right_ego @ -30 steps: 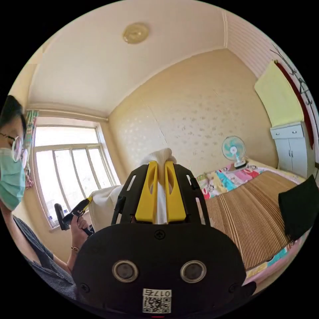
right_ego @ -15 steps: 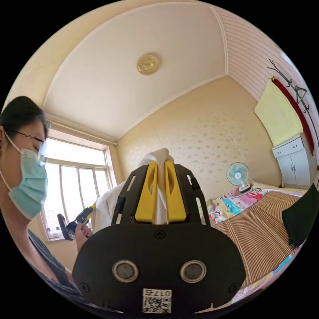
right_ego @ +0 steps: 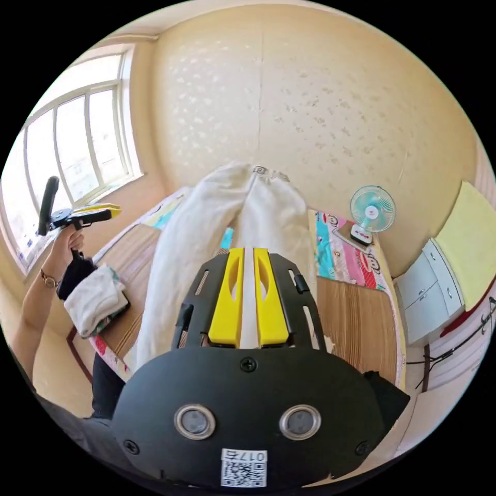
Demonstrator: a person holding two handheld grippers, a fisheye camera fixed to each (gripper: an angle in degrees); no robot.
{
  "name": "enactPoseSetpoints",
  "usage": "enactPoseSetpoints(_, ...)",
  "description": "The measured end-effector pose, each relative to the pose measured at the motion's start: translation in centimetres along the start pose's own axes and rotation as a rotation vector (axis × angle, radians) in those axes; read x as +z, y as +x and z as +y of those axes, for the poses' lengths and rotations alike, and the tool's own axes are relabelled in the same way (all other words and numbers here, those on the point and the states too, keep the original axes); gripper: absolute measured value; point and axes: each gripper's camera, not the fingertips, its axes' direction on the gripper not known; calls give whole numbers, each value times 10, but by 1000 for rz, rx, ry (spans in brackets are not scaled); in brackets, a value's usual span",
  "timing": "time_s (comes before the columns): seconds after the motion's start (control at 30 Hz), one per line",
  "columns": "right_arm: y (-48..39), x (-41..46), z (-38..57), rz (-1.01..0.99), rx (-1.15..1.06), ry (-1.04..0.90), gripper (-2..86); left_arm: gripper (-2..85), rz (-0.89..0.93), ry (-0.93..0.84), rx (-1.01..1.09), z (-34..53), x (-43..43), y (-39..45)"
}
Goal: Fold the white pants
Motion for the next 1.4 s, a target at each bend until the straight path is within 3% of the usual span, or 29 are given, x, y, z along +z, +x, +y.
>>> enactPoseSetpoints(0.17, -19, 138, 143, -300, 119, -255, 68, 91, 107, -300, -175, 212, 169, -14)
enactPoseSetpoints(0.27, -41, 177, 187, -523, 230, -282, 89, 99, 26, -283, -420, 293, 188, -44)
enactPoseSetpoints(0.37, -67, 199, 192, -516, 285, -279, 111, 112, -32, -241, -602, 337, 187, -72)
enactPoseSetpoints(0.47, -101, 235, 186, -587, 245, -394, 101, 108, -48, -286, -576, 349, 201, -79)
enactPoseSetpoints(0.57, -123, 228, 188, -461, 214, -379, 59, 48, -2, -362, -446, 345, 205, -67)
enactPoseSetpoints(0.73, -141, 167, 219, -336, 78, -352, 43, 20, 26, -365, -301, 379, 167, -36)
enactPoseSetpoints(0.9, -115, 108, 288, -157, 33, -261, 52, 11, 175, -337, -396, 450, 145, -5)
enactPoseSetpoints(1.0, -71, 78, 279, 161, 143, -138, 60, 5, 92, -317, -452, 471, 129, 0)
enactPoseSetpoints(1.03, -62, 77, 274, 183, 142, -122, 63, 1, 61, -302, -473, 476, 121, -4)
enactPoseSetpoints(1.13, -21, 107, 243, 153, 82, -276, 108, -1, 87, -223, -496, 482, 103, -18)
enactPoseSetpoints(1.2, -10, 133, 231, 27, -19, -405, 125, 0, 110, -191, -492, 481, 97, -27)
enactPoseSetpoints(1.4, -12, 84, 231, -88, 98, -407, 55, -2, 159, -145, -501, 470, 82, -37)
